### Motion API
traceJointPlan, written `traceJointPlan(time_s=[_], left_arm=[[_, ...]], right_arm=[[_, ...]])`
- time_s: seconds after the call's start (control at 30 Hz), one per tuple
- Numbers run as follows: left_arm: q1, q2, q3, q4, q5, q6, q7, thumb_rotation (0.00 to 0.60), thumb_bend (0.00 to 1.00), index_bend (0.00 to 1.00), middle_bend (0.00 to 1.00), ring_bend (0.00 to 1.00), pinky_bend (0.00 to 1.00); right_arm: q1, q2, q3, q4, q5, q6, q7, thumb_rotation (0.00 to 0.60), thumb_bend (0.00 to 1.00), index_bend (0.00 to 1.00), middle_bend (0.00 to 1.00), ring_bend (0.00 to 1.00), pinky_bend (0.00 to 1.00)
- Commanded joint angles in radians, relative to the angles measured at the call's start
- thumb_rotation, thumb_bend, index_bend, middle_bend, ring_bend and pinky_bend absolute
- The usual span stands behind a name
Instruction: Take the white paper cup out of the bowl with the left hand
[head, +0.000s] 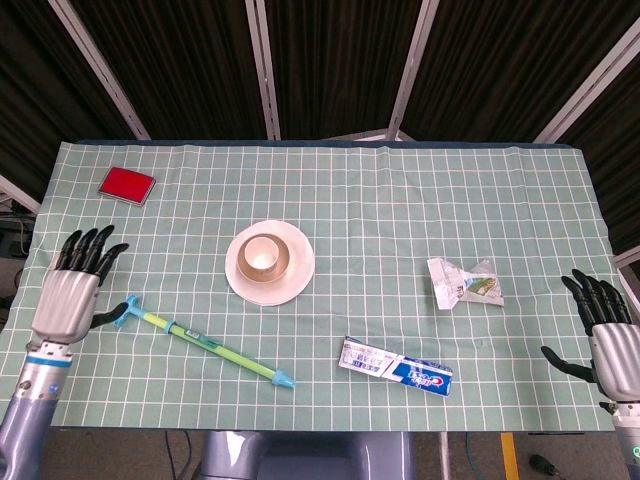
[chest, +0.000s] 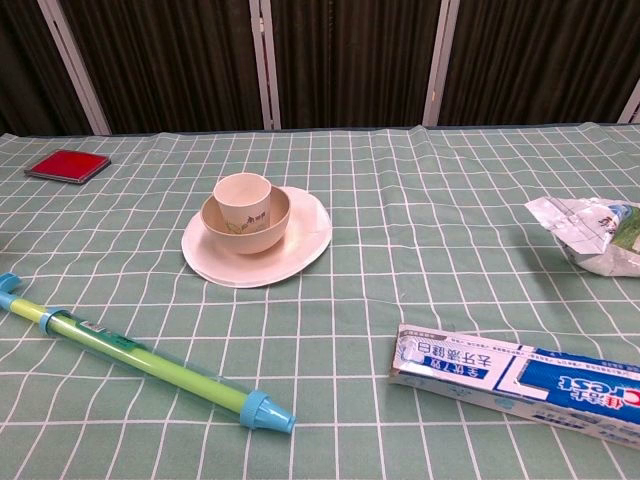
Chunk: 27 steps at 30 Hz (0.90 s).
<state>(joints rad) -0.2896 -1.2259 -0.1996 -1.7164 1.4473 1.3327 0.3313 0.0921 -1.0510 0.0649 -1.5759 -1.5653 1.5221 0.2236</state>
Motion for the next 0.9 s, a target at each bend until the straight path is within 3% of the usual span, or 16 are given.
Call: traceJointPlan(time_s=[0.03,0.23,0.43,0.9], left_arm=[[-0.087,-0.058,-0.054,0.011,-0.071,-0.086,0.058,0.6,0.08,0.25,0.0,0.0,0.0],[-0.229,-0.148,-0.101,0.057,-0.211,-0.22,0.217,0.6,0.1,0.31,0.0,0.0,0.0],[-0.346,-0.257,-0.117,0.142,-0.305,-0.285,0.32,0.6,0.13,0.41,0.0,0.0,0.0],[-0.481,-0.425,-0.107,0.307,-0.411,-0.326,0.388,0.6,0.18,0.51,0.0,0.0,0.0]], right_arm=[[-0.001,0.005,0.002,0.002,0.002,0.002,0.014,0.6,0.09,0.03,0.0,0.0,0.0],[0.0,0.013,0.008,0.009,0.016,-0.005,0.053,0.6,0.09,0.03,0.0,0.0,0.0],[0.002,0.018,0.012,0.019,0.029,-0.016,0.082,0.6,0.09,0.03,0.0,0.0,0.0],[-0.005,0.033,0.021,0.03,0.043,-0.01,0.146,0.6,0.09,0.03,0.0,0.0,0.0]])
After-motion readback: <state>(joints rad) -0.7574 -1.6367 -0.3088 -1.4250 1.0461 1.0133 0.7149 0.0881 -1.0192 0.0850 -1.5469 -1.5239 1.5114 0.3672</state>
